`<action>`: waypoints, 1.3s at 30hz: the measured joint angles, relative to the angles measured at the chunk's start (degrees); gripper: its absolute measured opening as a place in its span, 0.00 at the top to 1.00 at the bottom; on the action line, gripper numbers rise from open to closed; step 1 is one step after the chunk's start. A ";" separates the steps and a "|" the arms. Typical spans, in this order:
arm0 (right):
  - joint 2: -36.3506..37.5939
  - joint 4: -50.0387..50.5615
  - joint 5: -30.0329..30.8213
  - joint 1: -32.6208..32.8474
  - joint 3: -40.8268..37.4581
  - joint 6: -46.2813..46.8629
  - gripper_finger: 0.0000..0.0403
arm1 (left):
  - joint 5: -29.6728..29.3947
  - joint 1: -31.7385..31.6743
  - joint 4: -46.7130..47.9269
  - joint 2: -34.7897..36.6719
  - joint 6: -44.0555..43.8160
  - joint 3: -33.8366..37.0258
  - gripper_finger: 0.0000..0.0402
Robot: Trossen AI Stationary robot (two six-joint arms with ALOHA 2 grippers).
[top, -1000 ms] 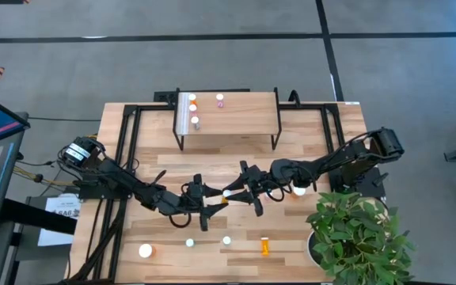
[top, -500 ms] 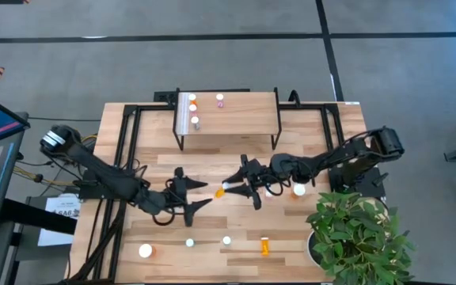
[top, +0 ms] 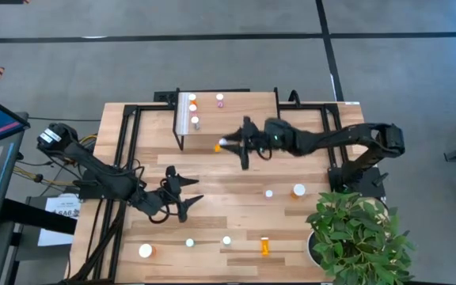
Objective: Pick and place medicine bottles onto shelf by color
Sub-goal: Put the top small orange pill bottle on the shelf
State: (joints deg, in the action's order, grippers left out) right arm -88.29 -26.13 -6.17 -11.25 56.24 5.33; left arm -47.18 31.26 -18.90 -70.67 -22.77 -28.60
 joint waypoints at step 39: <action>-15.77 21.62 -0.03 -14.40 22.19 -8.38 0.61 | 20.03 -15.51 -20.39 9.70 11.59 13.51 0.37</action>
State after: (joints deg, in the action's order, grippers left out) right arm -104.06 -4.51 -6.20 -25.65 78.43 -3.05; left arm -27.16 15.75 -39.29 -60.97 -11.18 -15.09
